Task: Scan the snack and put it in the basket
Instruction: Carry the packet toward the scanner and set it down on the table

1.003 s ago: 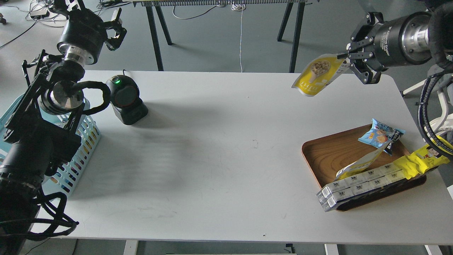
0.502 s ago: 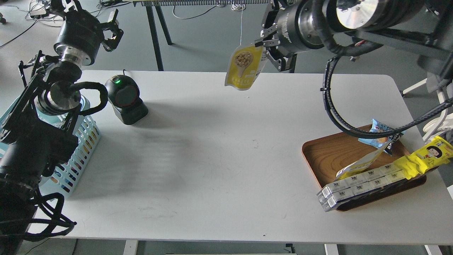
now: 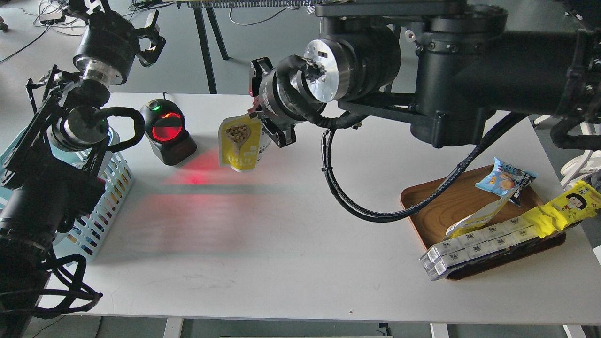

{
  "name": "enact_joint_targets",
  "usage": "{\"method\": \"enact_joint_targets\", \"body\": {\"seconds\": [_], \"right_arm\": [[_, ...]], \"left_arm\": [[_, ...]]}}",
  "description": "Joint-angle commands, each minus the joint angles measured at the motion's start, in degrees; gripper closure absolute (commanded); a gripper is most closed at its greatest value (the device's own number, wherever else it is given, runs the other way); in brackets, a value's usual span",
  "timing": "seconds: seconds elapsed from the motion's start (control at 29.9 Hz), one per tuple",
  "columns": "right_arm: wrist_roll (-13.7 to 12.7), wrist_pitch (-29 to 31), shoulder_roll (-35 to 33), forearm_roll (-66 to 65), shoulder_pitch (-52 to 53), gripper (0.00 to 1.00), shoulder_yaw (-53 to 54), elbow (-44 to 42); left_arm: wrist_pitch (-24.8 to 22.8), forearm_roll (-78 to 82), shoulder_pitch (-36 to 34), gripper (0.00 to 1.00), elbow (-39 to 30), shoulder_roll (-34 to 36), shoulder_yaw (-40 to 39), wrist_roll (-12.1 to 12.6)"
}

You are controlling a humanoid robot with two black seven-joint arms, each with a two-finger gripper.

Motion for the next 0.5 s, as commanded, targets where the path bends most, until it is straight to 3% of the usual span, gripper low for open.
{"method": "enact_joint_targets", "body": {"seconds": [0.0, 0.47], "right_arm": [[0.0, 0.0, 2.0, -0.1, -0.4, 1.0, 0.0, -0.1], [0.1, 0.0, 2.0, -0.7, -5.4, 1.0, -0.4, -1.1]], "left_arm": [[0.0, 0.0, 0.1, 0.0, 0.0, 0.0, 0.0, 0.0], [0.0, 0.0, 0.1, 0.0, 0.0, 0.2, 0.0, -0.1]]}}
